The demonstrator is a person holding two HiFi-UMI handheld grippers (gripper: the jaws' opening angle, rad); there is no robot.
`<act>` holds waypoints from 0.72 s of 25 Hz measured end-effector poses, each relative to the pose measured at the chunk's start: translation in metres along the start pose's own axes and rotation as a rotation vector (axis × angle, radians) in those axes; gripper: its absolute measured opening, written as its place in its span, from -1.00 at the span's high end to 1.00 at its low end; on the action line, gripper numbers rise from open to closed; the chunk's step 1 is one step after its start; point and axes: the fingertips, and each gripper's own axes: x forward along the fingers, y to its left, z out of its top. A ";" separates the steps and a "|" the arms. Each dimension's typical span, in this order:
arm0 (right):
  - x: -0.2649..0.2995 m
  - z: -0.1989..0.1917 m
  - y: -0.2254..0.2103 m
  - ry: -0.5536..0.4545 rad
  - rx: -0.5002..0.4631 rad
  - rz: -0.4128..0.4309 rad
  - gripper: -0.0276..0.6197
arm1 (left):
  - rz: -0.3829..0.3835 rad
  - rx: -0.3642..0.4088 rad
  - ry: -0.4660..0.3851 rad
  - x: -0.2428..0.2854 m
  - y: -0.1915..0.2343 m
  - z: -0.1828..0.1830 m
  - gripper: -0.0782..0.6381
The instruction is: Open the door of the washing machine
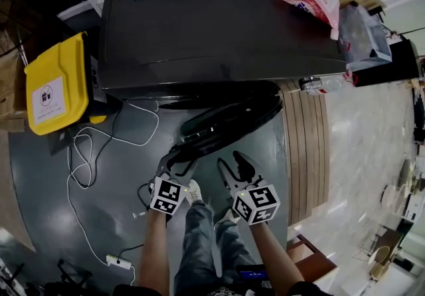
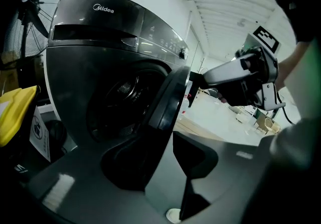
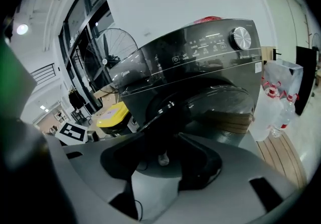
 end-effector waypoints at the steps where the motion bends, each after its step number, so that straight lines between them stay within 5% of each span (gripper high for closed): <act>1: 0.001 -0.001 -0.002 0.007 0.008 -0.024 0.26 | -0.014 0.001 0.007 -0.001 -0.005 -0.002 0.31; 6: 0.000 -0.011 -0.006 0.068 0.028 -0.112 0.23 | -0.082 0.003 0.037 -0.007 -0.026 -0.012 0.33; 18: -0.007 -0.016 -0.001 0.091 0.114 -0.099 0.03 | -0.172 0.068 0.101 -0.012 -0.063 -0.027 0.34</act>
